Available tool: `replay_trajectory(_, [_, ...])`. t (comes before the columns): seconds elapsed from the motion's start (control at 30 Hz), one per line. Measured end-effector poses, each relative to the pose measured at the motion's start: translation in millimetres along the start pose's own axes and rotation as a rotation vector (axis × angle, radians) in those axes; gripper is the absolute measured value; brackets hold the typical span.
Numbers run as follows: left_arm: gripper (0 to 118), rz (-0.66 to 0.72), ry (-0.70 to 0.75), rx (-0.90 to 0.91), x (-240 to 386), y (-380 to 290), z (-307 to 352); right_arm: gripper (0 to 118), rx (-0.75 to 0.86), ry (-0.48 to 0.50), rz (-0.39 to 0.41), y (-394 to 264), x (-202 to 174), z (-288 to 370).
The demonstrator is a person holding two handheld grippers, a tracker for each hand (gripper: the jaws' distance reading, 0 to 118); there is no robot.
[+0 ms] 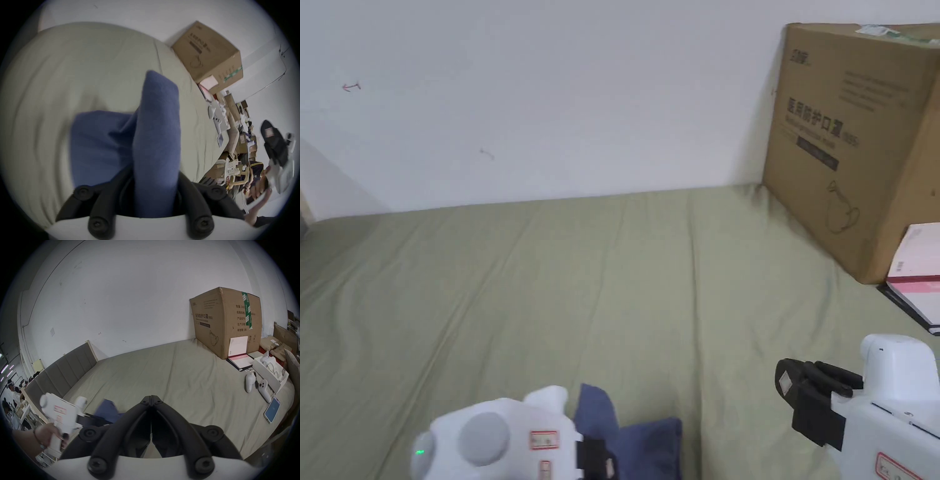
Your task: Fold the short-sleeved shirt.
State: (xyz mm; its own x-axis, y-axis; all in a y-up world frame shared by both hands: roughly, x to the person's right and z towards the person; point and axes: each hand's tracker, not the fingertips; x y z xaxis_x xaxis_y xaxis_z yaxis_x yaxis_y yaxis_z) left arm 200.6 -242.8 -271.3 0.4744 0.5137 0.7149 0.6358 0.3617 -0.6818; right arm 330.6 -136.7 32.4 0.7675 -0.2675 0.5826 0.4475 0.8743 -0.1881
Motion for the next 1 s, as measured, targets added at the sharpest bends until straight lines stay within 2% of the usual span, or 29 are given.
replay_trajectory(0.03, [37, 0.009, -0.015, -0.010, 3, 0, -14, 0, -0.004, -0.006, -0.006, -1, 3, 0])
replay_trajectory(0.1, [87, 0.077, -0.136, -0.070, 5, -3, -37, 0, -0.011, -0.013, -0.028, -2, 9, 1])
replay_trajectory(0.13, [105, 0.109, -0.204, -0.082, 6, -4, -41, 0, -0.013, -0.014, -0.035, -3, 12, 1])
replay_trajectory(0.17, [109, 0.149, -0.274, -0.050, 5, -5, -38, 0, -0.014, -0.015, -0.039, -3, 14, 2])
replay_trajectory(0.23, [109, 0.171, -0.397, 0.064, 1, -7, -20, 0, -0.012, -0.018, -0.044, -4, 18, 4])
replay_trajectory(0.27, [109, 0.174, -0.420, 0.106, -1, -7, -9, 0, -0.011, -0.020, -0.044, -4, 20, 5])
replay_trajectory(0.33, [109, 0.143, -0.370, 0.162, -5, -6, 12, 0, -0.010, -0.023, -0.043, -4, 23, 5])
replay_trajectory(0.4, [101, 0.052, -0.223, 0.171, -6, -8, 34, 0, -0.008, -0.027, -0.042, -3, 25, 6])
replay_trajectory(0.43, [75, 0.003, -0.166, 0.193, -5, -12, 40, 0, -0.005, -0.028, -0.042, -3, 26, 6])
replay_trajectory(0.5, [3, -0.106, -0.052, 0.212, 2, -16, 42, 0, 0.002, -0.031, -0.045, -2, 29, 5])
replay_trajectory(0.57, [0, -0.170, 0.027, 0.167, 10, -20, 29, 0, 0.004, -0.036, -0.051, -2, 30, 2])
replay_trajectory(0.6, [0, -0.187, 0.014, 0.156, 12, -21, 20, 0, 0.004, -0.037, -0.057, -2, 31, 1])
replay_trajectory(0.67, [0, -0.135, -0.075, 0.074, 21, -21, -3, 0, 0.002, -0.036, -0.070, -2, 32, -1])
replay_trajectory(0.8, [0, -0.128, -0.013, -0.068, 31, -27, -61, 0, -0.004, -0.032, -0.073, -2, 32, -3])
replay_trajectory(0.87, [0, -0.094, -0.044, -0.130, 28, -36, -83, 0, -0.015, -0.033, -0.068, 0, 31, -4])
replay_trajectory(0.9, [0, -0.073, -0.008, -0.154, 24, -41, -94, 0, -0.022, -0.028, -0.067, 2, 31, -4])
replay_trajectory(1.0, [0, 0.055, -0.121, -0.096, 16, -44, -97, 0, -0.028, -0.022, -0.062, 4, 30, -2])
